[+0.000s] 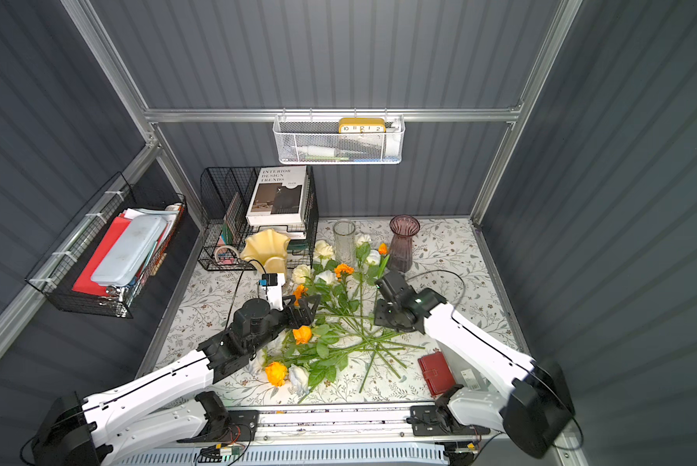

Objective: Arrange the flowers in different vases according to their colors
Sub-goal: Pick up the flower at the center of the board.

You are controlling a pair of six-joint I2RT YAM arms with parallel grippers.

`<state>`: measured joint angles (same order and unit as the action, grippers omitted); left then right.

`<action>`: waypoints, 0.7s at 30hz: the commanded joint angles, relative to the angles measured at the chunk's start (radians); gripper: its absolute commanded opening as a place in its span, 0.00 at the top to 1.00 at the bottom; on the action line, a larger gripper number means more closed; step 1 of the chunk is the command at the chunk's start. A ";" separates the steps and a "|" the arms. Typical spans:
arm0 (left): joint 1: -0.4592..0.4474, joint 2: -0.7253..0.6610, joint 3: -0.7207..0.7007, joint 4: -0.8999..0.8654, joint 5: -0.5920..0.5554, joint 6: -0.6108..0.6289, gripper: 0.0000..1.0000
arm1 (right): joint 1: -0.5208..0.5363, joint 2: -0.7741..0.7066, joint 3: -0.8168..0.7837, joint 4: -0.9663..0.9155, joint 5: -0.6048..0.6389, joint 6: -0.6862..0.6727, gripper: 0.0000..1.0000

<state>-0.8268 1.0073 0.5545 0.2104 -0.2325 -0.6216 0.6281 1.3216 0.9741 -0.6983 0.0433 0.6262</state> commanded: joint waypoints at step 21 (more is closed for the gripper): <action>0.004 -0.094 -0.028 -0.156 -0.080 -0.166 0.01 | 0.133 0.427 0.313 0.140 -0.133 -0.641 0.55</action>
<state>-0.8249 0.9020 0.5461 0.0795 -0.3031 -0.7723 0.7555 1.7405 1.2491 -0.5682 -0.0776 0.0895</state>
